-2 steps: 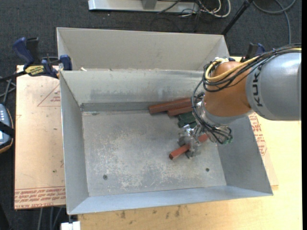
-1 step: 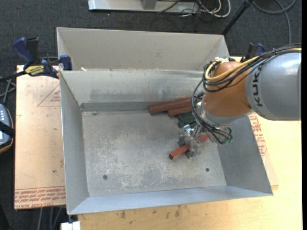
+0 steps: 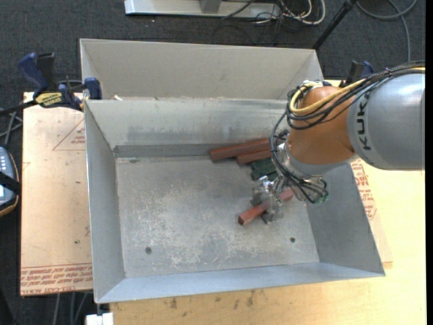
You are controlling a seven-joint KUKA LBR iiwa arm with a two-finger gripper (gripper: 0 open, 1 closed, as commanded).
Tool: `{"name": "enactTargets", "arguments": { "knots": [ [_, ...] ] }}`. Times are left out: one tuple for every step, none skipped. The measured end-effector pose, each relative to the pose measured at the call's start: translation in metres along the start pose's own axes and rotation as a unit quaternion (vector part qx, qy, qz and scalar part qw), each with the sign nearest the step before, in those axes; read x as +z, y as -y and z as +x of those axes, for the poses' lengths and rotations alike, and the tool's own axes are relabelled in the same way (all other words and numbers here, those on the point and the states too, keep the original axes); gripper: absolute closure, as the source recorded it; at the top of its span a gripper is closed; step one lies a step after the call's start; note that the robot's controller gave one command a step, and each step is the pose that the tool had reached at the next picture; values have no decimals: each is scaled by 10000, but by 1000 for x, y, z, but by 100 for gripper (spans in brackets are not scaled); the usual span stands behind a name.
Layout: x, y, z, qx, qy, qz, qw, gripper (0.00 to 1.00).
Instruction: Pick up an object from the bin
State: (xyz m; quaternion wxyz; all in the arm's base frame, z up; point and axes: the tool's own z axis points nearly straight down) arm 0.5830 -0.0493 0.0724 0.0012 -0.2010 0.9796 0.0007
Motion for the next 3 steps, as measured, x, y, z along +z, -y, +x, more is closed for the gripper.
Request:
{"name": "enactTargets", "arguments": {
  "knots": [
    [-5,0,0,-1,-2,0,10000,100],
    [-8,0,0,-2,3,3,10000,100],
    [-14,-1,1,-5,-19,-8,10000,100]
  ]
}}
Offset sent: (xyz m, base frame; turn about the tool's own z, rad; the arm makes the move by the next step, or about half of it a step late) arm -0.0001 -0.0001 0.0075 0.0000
